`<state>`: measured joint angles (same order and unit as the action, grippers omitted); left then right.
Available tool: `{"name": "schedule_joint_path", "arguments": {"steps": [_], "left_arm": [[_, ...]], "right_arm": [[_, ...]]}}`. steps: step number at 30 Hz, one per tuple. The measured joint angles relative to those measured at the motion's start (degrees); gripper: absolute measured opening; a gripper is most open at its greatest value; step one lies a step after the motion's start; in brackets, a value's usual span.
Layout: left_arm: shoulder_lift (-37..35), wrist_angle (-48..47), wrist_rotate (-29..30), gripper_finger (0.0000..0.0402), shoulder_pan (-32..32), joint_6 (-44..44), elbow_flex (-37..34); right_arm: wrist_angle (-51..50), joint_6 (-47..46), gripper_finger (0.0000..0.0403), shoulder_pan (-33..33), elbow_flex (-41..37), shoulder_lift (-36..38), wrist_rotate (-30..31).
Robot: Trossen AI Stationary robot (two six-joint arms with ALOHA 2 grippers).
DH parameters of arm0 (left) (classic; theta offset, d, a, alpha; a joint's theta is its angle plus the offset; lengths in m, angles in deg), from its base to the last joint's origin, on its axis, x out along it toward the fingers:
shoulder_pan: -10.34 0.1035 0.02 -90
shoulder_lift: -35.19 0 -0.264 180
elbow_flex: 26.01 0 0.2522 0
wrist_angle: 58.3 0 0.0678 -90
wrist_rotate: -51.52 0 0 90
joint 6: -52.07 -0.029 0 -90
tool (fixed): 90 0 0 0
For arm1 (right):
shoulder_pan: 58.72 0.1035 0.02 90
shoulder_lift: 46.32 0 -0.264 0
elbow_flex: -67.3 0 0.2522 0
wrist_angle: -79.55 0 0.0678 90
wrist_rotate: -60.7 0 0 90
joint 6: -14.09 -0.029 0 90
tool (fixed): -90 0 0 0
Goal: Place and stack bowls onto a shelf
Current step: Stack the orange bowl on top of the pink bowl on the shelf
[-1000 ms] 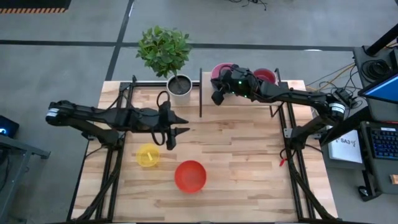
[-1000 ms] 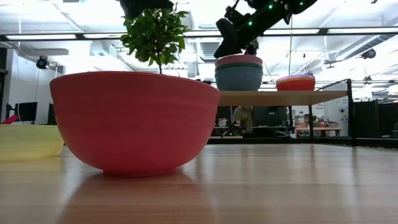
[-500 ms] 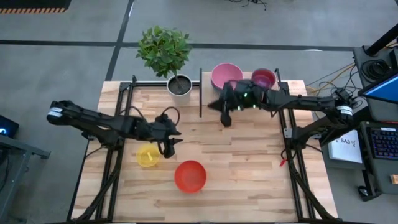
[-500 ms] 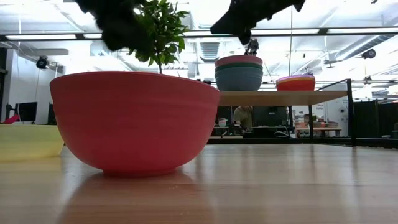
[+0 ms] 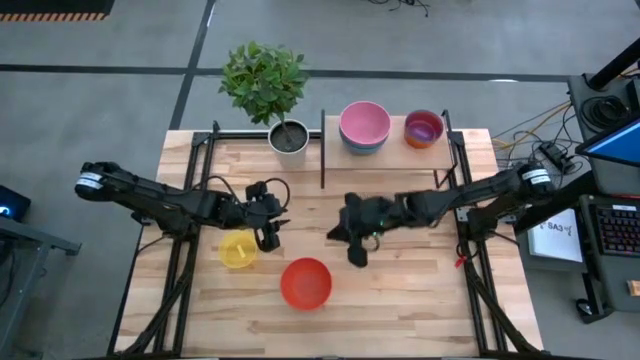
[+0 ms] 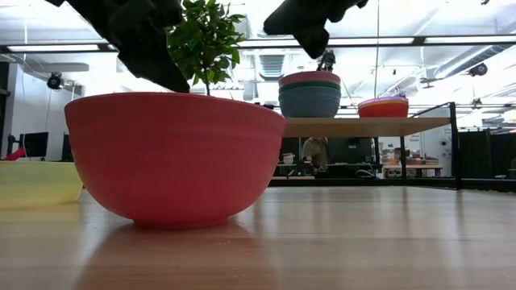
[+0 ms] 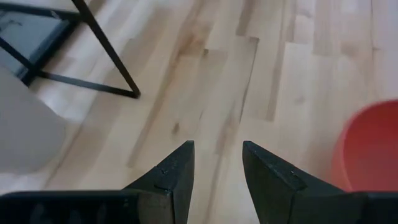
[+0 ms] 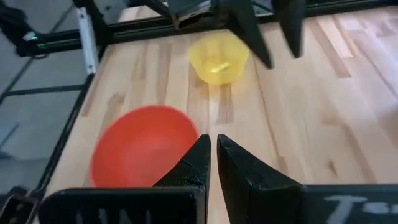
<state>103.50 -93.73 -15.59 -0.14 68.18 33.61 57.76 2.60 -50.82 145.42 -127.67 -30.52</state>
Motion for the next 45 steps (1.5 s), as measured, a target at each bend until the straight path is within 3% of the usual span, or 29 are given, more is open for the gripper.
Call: {"name": "schedule_joint_path", "arguments": {"steps": [4, 8, 16, 25, 31, 35, 39, 45], "left_arm": [[-0.12, -0.75, 0.15, 0.0119, -0.04, -3.68, 0.03], [-0.95, -0.77, 0.18, 0.0119, -0.04, -7.05, 0.57], [-1.23, 2.27, 0.09, 0.0119, -1.45, -10.91, -0.95], [-1.74, -0.23, -0.06, 0.0119, -1.85, -10.53, -1.39], [-4.45, -4.64, -2.78, 0.0119, -5.41, -6.55, -2.57], [-6.95, -3.84, -2.5, 0.0119, -7.92, -7.45, -2.94], [-9.34, -1.77, -2.24, 0.0119, -8.9, -8.56, -3.63], [-13.77, -1.61, 3.3, 0.0119, -8.87, -8.15, -7.55]], "right_arm": [[0.14, -5.22, 0.0018, 3.6, 0.11, -3.2, 6.1], [0.3, -11.45, 0.0018, 4.91, 1.88, -6.19, 7.28], [0.51, -10.88, 0.0018, 7.36, 9.93, -15.16, 9.81], [-21.16, -9.47, 0.0018, 7.39, 25.12, -23.68, 10.39], [-26.43, -6.92, 0.002, 7.06, 27.96, -24.32, 10.36], [-26.37, -6.51, 0.0048, 6.78, 27.97, -23.07, 10.22], [-25.24, -8.1, 0.0102, 6.69, 28.06, -23.41, 10.29], [-20.13, -8.29, 0.018, 6.71, 28.06, -27.76, 10.31]]}}
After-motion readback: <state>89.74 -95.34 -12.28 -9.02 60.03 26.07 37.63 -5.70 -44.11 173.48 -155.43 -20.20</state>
